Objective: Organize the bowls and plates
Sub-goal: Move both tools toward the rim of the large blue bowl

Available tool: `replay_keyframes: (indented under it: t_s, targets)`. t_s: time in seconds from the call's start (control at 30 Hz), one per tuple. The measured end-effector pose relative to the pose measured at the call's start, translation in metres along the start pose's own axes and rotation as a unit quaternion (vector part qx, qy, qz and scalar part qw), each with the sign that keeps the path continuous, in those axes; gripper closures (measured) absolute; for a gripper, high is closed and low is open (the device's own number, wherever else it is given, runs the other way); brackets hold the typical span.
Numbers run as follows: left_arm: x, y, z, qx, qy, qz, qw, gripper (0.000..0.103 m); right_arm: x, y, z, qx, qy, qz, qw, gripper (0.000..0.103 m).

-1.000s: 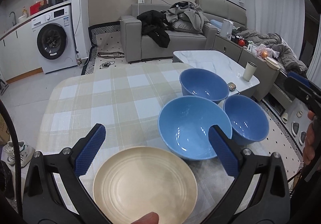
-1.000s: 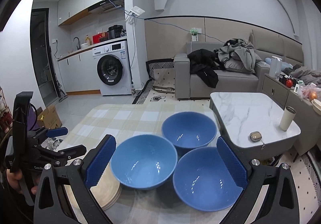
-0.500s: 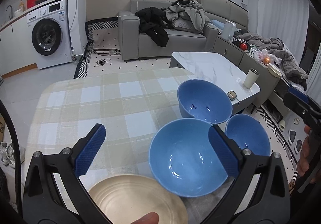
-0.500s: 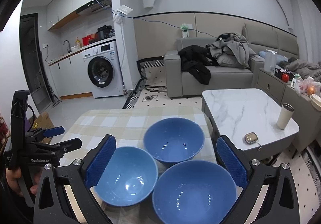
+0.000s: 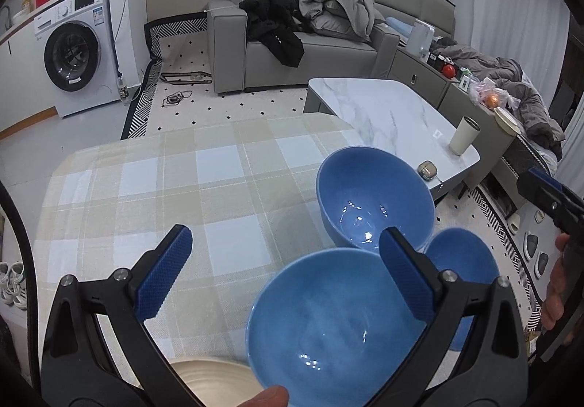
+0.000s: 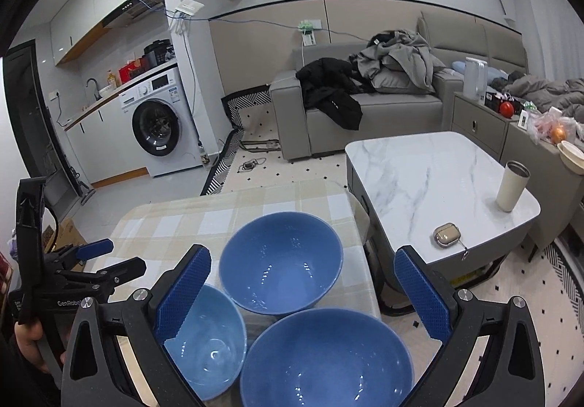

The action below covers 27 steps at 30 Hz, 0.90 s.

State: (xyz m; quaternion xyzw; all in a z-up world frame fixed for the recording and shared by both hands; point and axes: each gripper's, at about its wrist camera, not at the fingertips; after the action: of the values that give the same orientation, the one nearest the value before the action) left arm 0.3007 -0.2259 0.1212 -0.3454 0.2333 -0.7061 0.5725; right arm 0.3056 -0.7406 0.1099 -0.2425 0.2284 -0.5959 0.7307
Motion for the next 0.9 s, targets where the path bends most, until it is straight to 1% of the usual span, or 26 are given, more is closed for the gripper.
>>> replay_keyframes:
  t_s: [0.27,0.43,0.63,0.9]
  targets:
    - [0.01,0.042,0.018,-0.022,0.004,0.003,0.9997,0.001,0.027,0.037,0.0,-0.04,0.023,-0.012,0.999,0.001]
    - [0.013,0.061,0.026,-0.032,0.003,0.006,0.9995,0.001,0.038,0.054,-0.001,-0.056,0.026,-0.012,0.998,0.001]
    - [0.016,0.081,0.032,-0.045,0.002,0.01,0.9989,0.001,0.042,0.074,0.0,-0.069,0.023,-0.004,0.997,0.001]
    - [0.021,0.108,0.034,-0.063,0.011,0.018,0.9978,0.001,0.037,0.098,-0.004,-0.088,0.012,0.01,0.996,0.001]
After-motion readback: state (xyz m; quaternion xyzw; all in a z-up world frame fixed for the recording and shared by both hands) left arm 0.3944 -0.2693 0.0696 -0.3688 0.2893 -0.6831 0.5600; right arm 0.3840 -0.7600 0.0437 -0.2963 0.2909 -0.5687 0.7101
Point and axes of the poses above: each gripper's, at about its wrist camera, not at the fingertips, and y roughly the way its jaws point, x to its right, z to its top, and after that the axes turned 7 degrees about -y, right-handed
